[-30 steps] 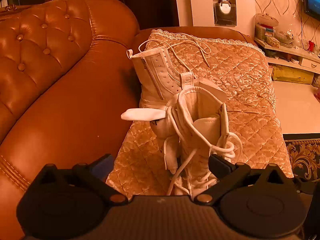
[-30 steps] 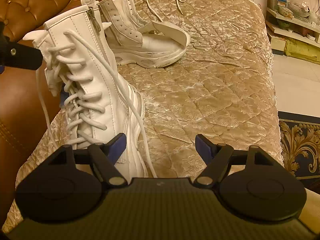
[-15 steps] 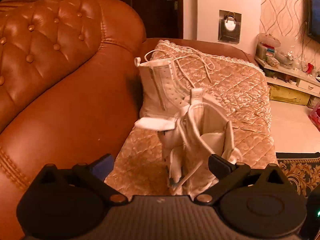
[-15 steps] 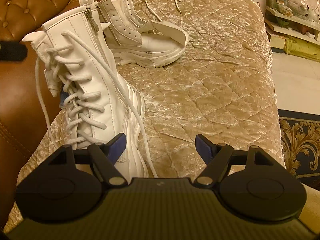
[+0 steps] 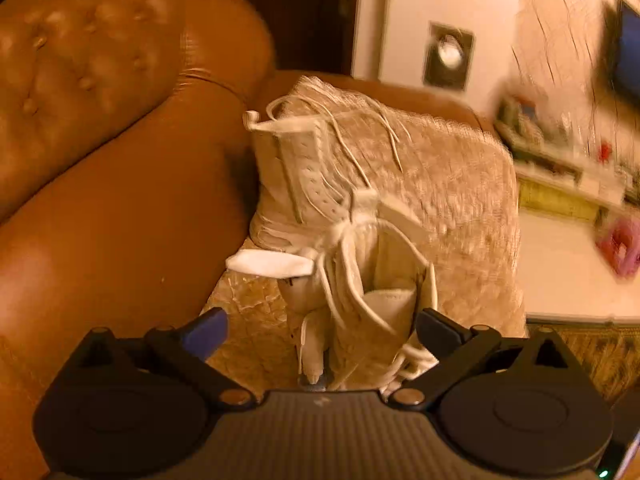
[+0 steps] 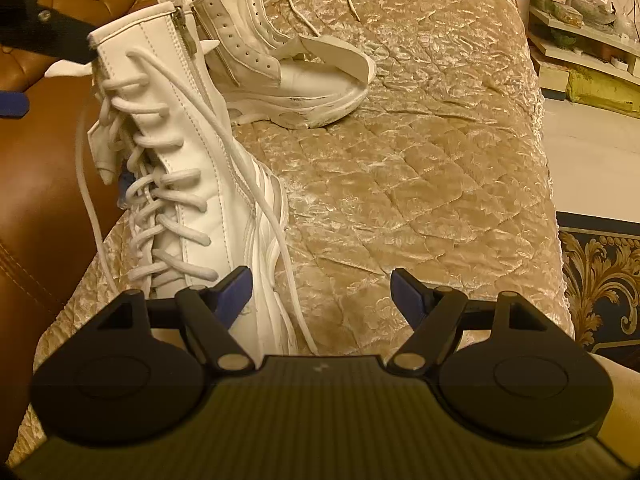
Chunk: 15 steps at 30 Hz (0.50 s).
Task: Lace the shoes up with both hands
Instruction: 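Release the boot and pull the left tool back from it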
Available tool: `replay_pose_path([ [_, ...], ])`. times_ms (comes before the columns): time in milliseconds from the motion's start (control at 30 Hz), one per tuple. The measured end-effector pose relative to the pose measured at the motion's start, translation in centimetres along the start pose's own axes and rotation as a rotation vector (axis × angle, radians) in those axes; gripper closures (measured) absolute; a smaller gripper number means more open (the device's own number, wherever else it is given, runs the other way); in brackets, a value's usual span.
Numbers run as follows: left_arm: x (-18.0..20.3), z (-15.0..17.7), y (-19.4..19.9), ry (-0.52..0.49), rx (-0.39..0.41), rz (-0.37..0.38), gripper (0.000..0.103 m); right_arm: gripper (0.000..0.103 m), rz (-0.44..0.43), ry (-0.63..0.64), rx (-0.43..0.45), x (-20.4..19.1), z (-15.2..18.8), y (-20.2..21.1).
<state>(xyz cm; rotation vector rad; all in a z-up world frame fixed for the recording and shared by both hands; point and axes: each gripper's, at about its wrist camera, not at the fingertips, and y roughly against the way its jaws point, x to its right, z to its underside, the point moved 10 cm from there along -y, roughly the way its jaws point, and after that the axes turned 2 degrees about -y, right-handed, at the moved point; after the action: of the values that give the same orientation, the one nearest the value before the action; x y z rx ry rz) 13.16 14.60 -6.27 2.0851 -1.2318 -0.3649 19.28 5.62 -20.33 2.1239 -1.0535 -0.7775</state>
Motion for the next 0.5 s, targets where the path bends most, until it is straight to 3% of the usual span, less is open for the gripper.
replay_pose_path([
  [67,-1.0,0.6,1.0,0.108,0.032,0.046,0.0,0.019,0.002,0.005,-0.003,-0.1,0.0,0.0],
  [200,-2.5,3.6,1.5,0.169,0.015,0.04,0.0,0.019,0.008,0.01,-0.002,-0.1,0.2,0.4],
  [500,-4.3,11.2,-0.6,0.15,-0.152,-0.041,0.0,0.019,-0.031,0.081,0.008,-2.3,2.1,3.5],
])
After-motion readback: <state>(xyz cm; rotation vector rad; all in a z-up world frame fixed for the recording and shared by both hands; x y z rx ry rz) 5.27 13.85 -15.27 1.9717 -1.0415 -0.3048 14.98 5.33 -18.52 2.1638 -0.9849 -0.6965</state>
